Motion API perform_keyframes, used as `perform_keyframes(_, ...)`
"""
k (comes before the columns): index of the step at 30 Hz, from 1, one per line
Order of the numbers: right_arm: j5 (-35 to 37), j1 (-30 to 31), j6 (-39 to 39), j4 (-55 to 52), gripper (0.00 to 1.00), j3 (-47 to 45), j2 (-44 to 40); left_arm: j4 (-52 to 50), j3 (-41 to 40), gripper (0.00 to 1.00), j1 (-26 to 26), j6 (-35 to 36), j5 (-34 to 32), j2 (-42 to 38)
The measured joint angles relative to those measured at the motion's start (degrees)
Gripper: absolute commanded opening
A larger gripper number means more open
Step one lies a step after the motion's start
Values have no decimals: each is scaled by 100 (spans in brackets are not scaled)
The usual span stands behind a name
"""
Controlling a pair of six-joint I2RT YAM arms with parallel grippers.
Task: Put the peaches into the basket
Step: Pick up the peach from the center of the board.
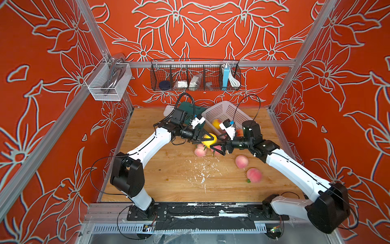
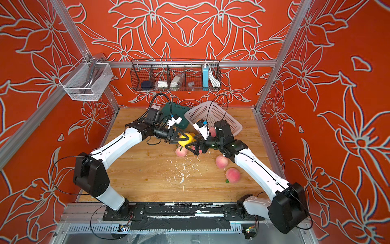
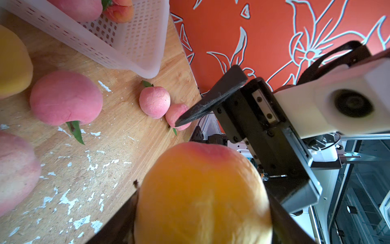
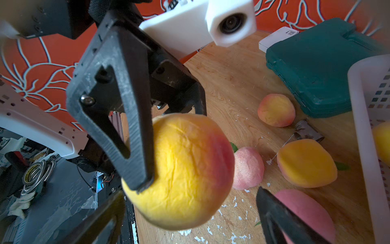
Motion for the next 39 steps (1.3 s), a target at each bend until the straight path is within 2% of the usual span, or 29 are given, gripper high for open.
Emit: perform_keyframes(39,-109,0,605,-387,70,404,890,98,-87,91,116,0,81,-7)
